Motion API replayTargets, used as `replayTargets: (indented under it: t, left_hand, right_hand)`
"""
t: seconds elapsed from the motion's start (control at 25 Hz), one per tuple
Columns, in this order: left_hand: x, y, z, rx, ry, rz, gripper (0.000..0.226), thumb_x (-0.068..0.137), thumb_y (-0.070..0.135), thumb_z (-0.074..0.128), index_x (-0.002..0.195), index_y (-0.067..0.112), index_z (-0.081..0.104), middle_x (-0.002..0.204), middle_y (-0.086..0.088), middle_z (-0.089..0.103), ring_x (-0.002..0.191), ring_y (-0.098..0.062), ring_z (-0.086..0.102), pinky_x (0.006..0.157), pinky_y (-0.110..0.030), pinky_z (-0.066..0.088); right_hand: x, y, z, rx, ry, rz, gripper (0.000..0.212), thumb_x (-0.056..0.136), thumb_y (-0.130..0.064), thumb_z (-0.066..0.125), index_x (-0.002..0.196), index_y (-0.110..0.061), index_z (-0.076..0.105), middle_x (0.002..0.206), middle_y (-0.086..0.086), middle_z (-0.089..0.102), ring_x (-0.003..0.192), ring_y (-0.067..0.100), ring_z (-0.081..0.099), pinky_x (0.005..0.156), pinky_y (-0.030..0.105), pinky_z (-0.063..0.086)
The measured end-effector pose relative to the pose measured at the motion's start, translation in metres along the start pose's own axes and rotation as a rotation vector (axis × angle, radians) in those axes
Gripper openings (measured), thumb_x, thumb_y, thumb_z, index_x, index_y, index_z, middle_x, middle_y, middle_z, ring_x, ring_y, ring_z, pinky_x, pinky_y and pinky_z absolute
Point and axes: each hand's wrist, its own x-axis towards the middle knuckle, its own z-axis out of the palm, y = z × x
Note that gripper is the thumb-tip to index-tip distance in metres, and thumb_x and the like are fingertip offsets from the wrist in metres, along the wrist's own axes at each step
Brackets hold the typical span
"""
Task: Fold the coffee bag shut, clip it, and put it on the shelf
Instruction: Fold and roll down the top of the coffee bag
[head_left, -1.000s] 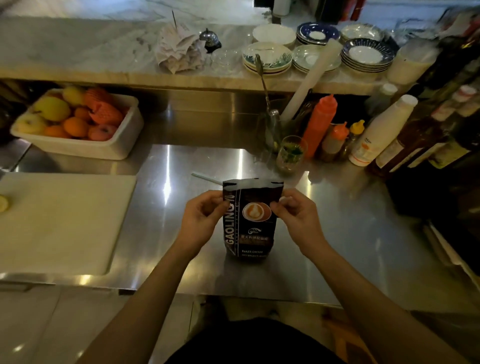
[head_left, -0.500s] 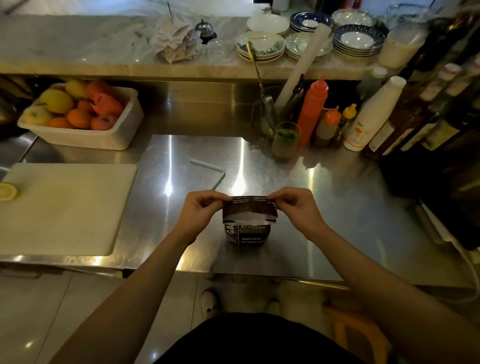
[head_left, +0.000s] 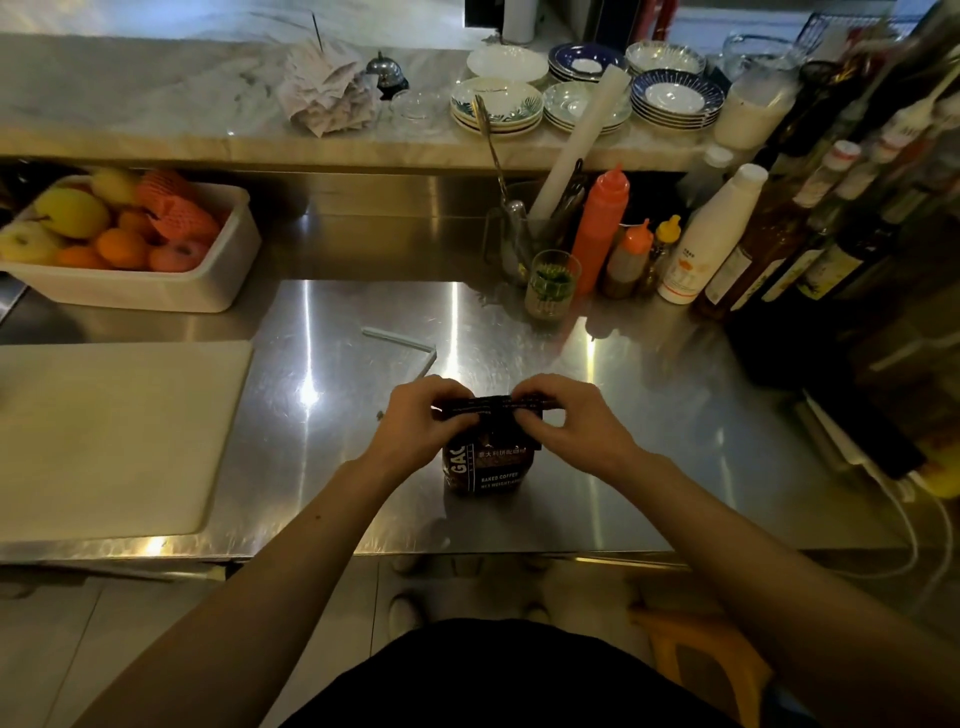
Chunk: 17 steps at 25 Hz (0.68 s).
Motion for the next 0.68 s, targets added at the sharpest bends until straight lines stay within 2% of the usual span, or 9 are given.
replayTargets:
  t: [0.08, 0.16, 0.24, 0.4, 0.48, 0.6, 0.68]
  left_hand:
    - [0.001, 0.001, 0.001, 0.064, 0.013, 0.054, 0.012, 0.081, 0.015, 0.075, 0.093, 0.012, 0.072, 0.086, 0.000, 0.067, 0.083, -0.016, 0.065, 0.078, -0.038, 0.058]
    - [0.000, 0.002, 0.001, 0.095, 0.023, 0.073, 0.011, 0.082, 0.015, 0.074, 0.092, 0.012, 0.072, 0.086, -0.002, 0.068, 0.082, -0.017, 0.065, 0.077, -0.037, 0.058]
    - [-0.002, 0.001, 0.002, 0.113, 0.025, 0.074, 0.013, 0.083, 0.016, 0.072, 0.096, 0.012, 0.071, 0.090, -0.003, 0.069, 0.084, -0.017, 0.065, 0.079, -0.034, 0.058]
    - [-0.007, 0.007, 0.006, 0.195, -0.020, 0.135, 0.022, 0.088, 0.024, 0.066, 0.109, 0.018, 0.069, 0.100, -0.001, 0.073, 0.089, -0.012, 0.065, 0.083, -0.029, 0.055]
    - [-0.006, 0.010, 0.008, 0.229, -0.040, 0.133, 0.021, 0.091, 0.029, 0.063, 0.107, 0.018, 0.071, 0.097, 0.000, 0.075, 0.084, -0.010, 0.065, 0.082, -0.028, 0.055]
    - [0.000, 0.015, 0.007, 0.270, -0.034, 0.099, 0.020, 0.093, 0.030, 0.061, 0.099, 0.017, 0.074, 0.088, -0.003, 0.076, 0.079, -0.015, 0.070, 0.079, -0.035, 0.058]
    - [0.003, 0.015, 0.007, 0.290, -0.033, 0.096, 0.021, 0.093, 0.029, 0.061, 0.099, 0.015, 0.074, 0.089, -0.004, 0.077, 0.079, -0.017, 0.071, 0.080, -0.034, 0.058]
  right_hand:
    - [0.007, -0.005, 0.007, -0.105, -0.015, -0.025, 0.024, 0.089, -0.025, 0.066, 0.113, -0.022, 0.065, 0.104, -0.001, 0.068, 0.095, 0.012, 0.063, 0.088, 0.027, 0.051]
    - [0.014, -0.008, 0.011, -0.188, 0.001, -0.040, 0.017, 0.090, -0.027, 0.063, 0.106, -0.023, 0.067, 0.098, 0.000, 0.067, 0.090, 0.015, 0.062, 0.084, 0.036, 0.054]
    - [0.017, -0.008, 0.012, -0.221, 0.000, -0.043, 0.012, 0.091, -0.026, 0.061, 0.101, -0.023, 0.068, 0.094, 0.000, 0.066, 0.087, 0.016, 0.061, 0.081, 0.040, 0.054]
    - [0.017, -0.009, 0.012, -0.248, 0.001, -0.026, 0.008, 0.091, -0.022, 0.059, 0.094, -0.020, 0.067, 0.091, 0.000, 0.066, 0.085, 0.018, 0.061, 0.079, 0.041, 0.054]
    - [0.017, -0.011, 0.014, -0.256, -0.011, -0.023, 0.008, 0.091, -0.019, 0.059, 0.092, -0.018, 0.066, 0.090, 0.001, 0.066, 0.083, 0.018, 0.061, 0.079, 0.040, 0.054]
    - [0.016, -0.011, 0.014, -0.253, -0.016, -0.027, 0.008, 0.090, -0.020, 0.059, 0.093, -0.018, 0.067, 0.091, 0.001, 0.067, 0.084, 0.017, 0.061, 0.080, 0.038, 0.055]
    - [0.016, -0.011, 0.013, -0.254, -0.032, -0.031, 0.010, 0.091, -0.023, 0.060, 0.096, -0.019, 0.067, 0.093, 0.000, 0.068, 0.085, 0.016, 0.062, 0.080, 0.037, 0.055]
